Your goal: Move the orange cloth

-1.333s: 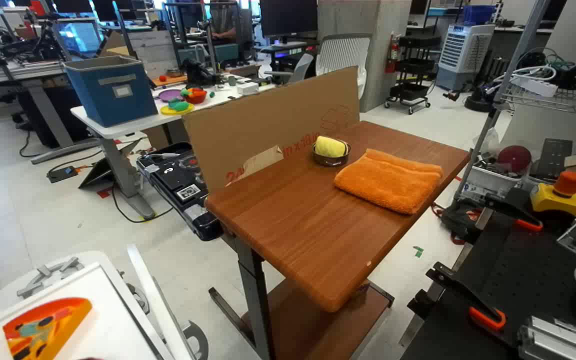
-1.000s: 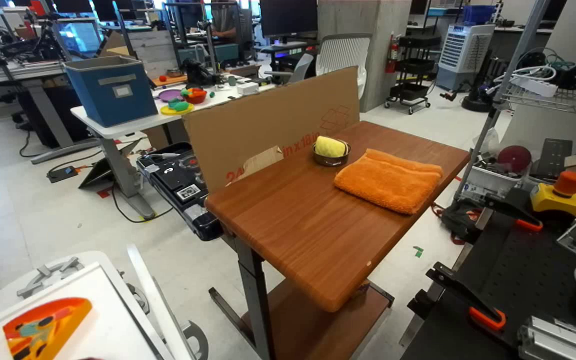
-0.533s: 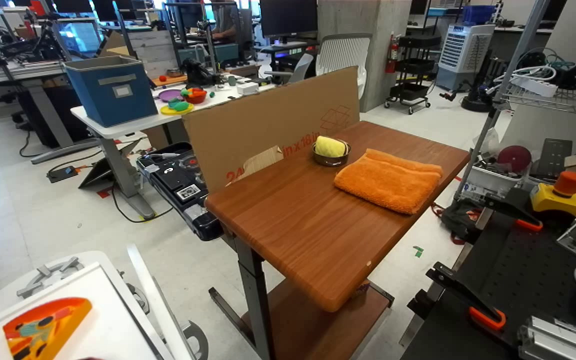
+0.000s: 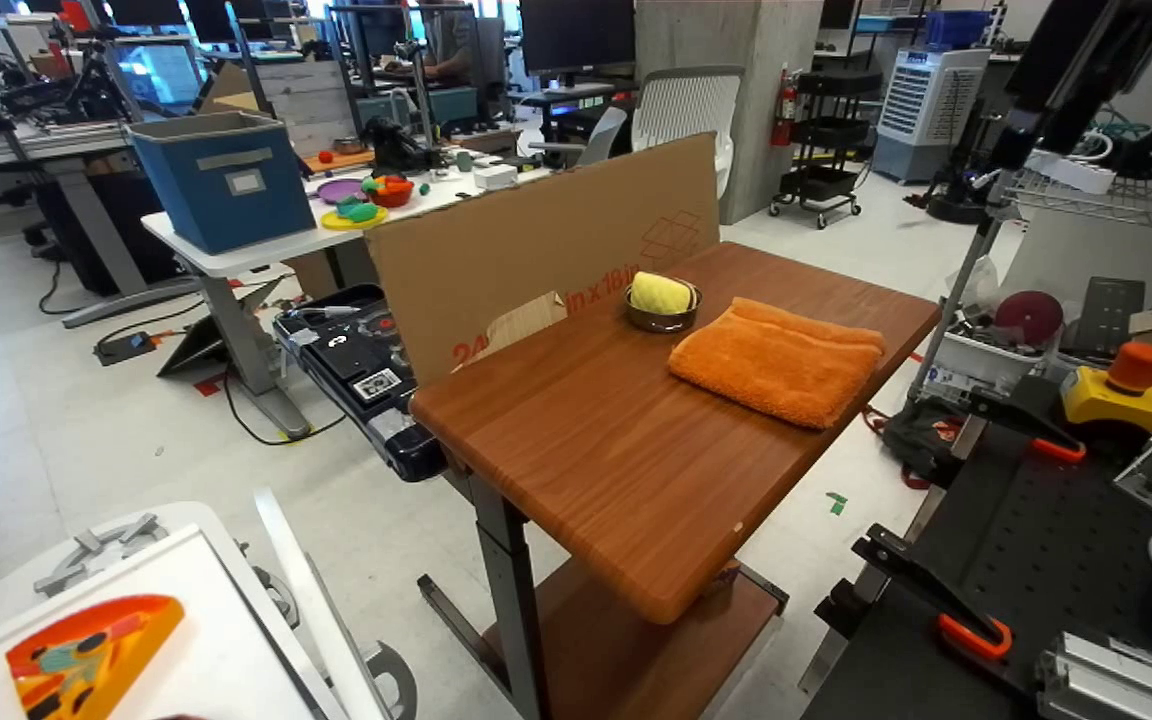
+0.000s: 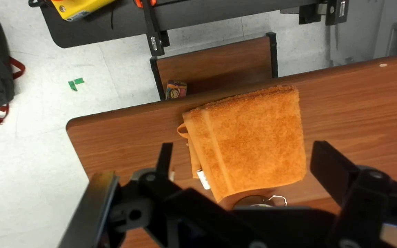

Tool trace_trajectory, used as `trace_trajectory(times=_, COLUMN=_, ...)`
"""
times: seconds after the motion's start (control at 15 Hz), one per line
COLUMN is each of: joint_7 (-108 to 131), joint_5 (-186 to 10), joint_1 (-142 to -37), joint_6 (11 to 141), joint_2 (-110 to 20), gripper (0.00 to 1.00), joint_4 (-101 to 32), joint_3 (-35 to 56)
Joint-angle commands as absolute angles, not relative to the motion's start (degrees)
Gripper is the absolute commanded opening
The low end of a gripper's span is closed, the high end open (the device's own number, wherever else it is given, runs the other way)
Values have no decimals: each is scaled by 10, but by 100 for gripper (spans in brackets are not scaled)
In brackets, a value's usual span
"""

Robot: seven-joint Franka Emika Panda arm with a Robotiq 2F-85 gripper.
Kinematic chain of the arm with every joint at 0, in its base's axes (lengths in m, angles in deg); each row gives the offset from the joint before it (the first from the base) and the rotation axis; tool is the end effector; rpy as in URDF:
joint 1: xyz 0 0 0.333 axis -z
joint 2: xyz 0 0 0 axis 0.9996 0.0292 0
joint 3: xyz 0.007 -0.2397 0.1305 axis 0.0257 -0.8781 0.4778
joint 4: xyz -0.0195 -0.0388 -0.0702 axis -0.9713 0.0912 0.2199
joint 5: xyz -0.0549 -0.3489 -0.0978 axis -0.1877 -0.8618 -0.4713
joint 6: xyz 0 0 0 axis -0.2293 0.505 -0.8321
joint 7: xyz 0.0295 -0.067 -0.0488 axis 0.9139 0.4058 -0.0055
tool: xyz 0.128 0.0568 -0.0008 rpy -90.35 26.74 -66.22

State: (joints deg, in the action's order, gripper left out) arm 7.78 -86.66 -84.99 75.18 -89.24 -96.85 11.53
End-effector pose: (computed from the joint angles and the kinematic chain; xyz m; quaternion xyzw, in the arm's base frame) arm 0.3813 -0.0409 0.3332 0.9970 -0.0509 0.0579 0.0010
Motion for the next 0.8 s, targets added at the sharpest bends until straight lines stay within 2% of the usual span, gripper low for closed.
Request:
trace_trajectory(times=0.0, joint_7=55, joint_5=-876, joint_1=-862, joint_6=796, joint_2=-745, gripper=100, joint_4=-899, joint_3=123)
trace_trajectory(times=0.73, joint_7=69, joint_5=-944, joint_1=-878, joint_6=875, joint_2=-436, gripper=100, joint_4=-718, joint_3=130)
